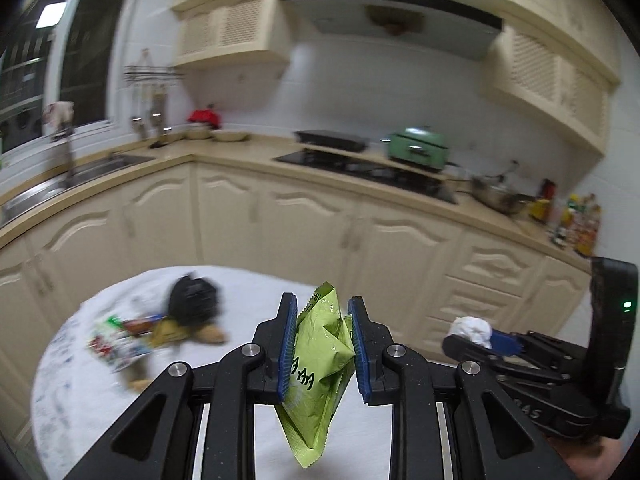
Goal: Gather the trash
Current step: 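Carry both items to the blue bin and open both tools over it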
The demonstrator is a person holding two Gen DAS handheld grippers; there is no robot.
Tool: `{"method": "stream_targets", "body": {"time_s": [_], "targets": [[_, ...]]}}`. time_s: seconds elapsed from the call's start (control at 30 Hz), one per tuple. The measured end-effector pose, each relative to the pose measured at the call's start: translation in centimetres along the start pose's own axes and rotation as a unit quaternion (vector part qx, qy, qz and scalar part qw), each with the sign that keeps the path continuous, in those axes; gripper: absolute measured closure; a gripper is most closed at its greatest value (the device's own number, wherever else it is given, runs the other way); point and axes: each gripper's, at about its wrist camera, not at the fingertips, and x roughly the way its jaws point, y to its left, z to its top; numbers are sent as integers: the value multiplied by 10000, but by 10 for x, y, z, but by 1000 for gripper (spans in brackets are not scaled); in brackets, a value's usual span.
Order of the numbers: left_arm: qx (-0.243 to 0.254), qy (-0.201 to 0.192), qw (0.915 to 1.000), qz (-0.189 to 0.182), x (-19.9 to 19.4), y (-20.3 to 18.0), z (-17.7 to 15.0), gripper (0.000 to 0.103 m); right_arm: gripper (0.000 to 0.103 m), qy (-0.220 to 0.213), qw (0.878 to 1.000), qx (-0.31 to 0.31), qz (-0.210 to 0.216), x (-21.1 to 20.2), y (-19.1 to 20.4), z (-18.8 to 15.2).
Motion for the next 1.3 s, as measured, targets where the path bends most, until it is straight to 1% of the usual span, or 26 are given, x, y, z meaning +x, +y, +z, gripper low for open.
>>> {"method": "stream_targets", "body": {"time_s": [0.07, 0.13, 0.2, 0.33, 0.5, 0.53, 0.57, 0.67, 0.73, 0.77, 0.8, 0.83, 0.9, 1.0, 1.07, 1.1, 1.17, 1.2, 1.23, 1.3], "targets": [[75, 17, 9999, -153, 10, -13, 1, 81, 65, -70, 9998, 124, -166, -11, -22, 1], [159, 123, 9988, -451, 23, -35, -1, 81, 65, -106, 9989, 247, -379, -20, -46, 0], [197, 213, 9974, -663, 35, -50, -2, 81, 65, -114, 9975, 398, -566, -28, -69, -2], [286, 394, 9920, -1162, 55, -84, -5, 81, 65, -104, 9931, 731, -916, -39, -115, -8], [406, 610, 9860, -1495, 81, -110, -10, 81, 65, 16, 9864, 1120, -1205, -38, -166, -19], [419, 661, 9850, -1539, 90, -106, -5, 81, 65, 46, 9854, 1166, -1236, -37, -171, -21], [463, 732, 9836, -1583, 97, -112, -9, 81, 65, 98, 9843, 1242, -1253, -33, -180, -24], [534, 995, 9793, -1682, 137, -114, 4, 81, 65, 266, 9812, 1459, -1236, -15, -203, -33], [567, 1243, 9757, -1711, 172, -124, 6, 81, 65, 356, 9793, 1602, -1187, -4, -215, -42], [579, 1327, 9743, -1727, 189, -127, 13, 81, 65, 416, 9780, 1679, -1165, 3, -222, -46], [584, 1444, 9723, -1743, 202, -129, 9, 81, 65, 492, 9764, 1769, -1135, 11, -230, -50], [570, 1531, 9707, -1763, 216, -136, 11, 81, 65, 543, 9752, 1826, -1129, 17, -234, -54], [559, 1833, 9648, -1801, 244, -142, 6, 81, 65, 712, 9718, 1969, -1089, 33, -247, -63], [599, 2127, 9604, -1697, 284, -155, 3, 81, 65, 878, 9674, 2142, -1024, 53, -263, -76], [554, 2293, 9585, -1601, 315, -164, 10, 79, 63, 989, 9637, 2256, -1029, 64, -271, -82], [478, 2380, 9574, -1567, 327, -163, 11, 77, 63, 1010, 9615, 2341, -1027, 69, -277, -85], [426, 2464, 9552, -1586, 351, -172, 15, 67, 61, 1078, 9583, 2449, -1008, 76, -286, -91], [473, 2533, 9539, -1542, 360, -172, 15, 50, 60, 1117, 9565, 2498, -1016, 80, -291, -94], [507, 2549, 9545, -1464, 368, -174, 13, 33, 57, 1184, 9544, 2547, -1016, 84, -296, -98], [495, 2516, 9578, -1297, 384, -177, 13, 22, 51, 1287, 9499, 2677, -976, 91, -306, -106]]}}
